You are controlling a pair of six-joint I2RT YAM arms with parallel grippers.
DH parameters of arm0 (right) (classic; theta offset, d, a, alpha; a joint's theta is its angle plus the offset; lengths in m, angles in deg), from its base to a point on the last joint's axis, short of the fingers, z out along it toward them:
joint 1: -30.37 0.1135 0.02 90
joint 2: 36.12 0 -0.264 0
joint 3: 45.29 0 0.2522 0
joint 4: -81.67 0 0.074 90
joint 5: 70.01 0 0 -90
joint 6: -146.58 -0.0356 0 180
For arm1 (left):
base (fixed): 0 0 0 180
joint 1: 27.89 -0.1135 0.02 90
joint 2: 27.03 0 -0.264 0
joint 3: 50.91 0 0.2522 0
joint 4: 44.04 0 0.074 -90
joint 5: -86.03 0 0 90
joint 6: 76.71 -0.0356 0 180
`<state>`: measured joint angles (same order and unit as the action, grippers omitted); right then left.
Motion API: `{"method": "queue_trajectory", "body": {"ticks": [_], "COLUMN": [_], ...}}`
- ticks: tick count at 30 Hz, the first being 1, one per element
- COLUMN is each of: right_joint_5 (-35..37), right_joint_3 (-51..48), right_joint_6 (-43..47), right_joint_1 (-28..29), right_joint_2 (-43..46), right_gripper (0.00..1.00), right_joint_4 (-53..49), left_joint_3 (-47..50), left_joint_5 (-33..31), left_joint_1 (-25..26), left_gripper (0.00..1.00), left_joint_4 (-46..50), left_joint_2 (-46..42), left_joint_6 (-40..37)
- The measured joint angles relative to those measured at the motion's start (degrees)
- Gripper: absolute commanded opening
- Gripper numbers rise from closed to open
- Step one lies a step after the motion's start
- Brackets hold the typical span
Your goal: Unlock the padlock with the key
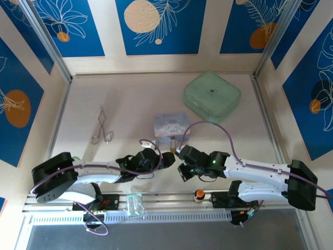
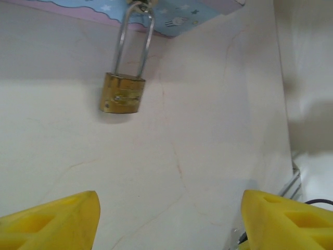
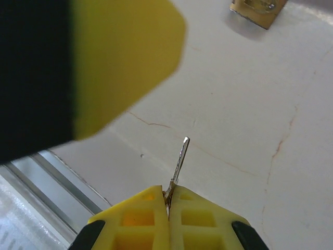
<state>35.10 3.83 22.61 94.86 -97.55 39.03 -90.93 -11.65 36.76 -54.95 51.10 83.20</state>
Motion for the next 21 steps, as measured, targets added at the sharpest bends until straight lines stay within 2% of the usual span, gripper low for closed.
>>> {"method": "queue_trajectory", "body": {"ticks": [3,11,15,17,21], "right_joint_5": [0.5,5.6,8.4,9.7,11.3], "right_joint_3": [-0.6,-1.5,-2.3,-2.4,-2.4], "right_joint_6": [1.1,4.8,5.2,5.2,4.8], "right_joint_1": [2.0,9.6,10.0,10.0,10.0], "right_joint_2": [1.3,3.9,4.5,4.6,4.6], "right_gripper": [0.04,0.04,0.03,0.03,0.04], "right_joint_4": [1.4,5.7,6.5,6.6,6.7], "left_joint_3": [0.0,0.0,0.0,0.3,0.7], "left_joint_5": [-0.1,0.2,-0.4,-1.0,-2.4], "left_joint_1": [0.7,3.5,4.2,4.4,4.7], "left_gripper": [0.67,0.46,0.42,0.37,0.36], "left_joint_4": [-3.8,-9.1,-9.6,-9.0,-7.1], "left_joint_2": [1.0,2.3,1.9,0.5,-2.8], "left_joint_6": [2.8,6.6,7.8,8.1,8.2]}}
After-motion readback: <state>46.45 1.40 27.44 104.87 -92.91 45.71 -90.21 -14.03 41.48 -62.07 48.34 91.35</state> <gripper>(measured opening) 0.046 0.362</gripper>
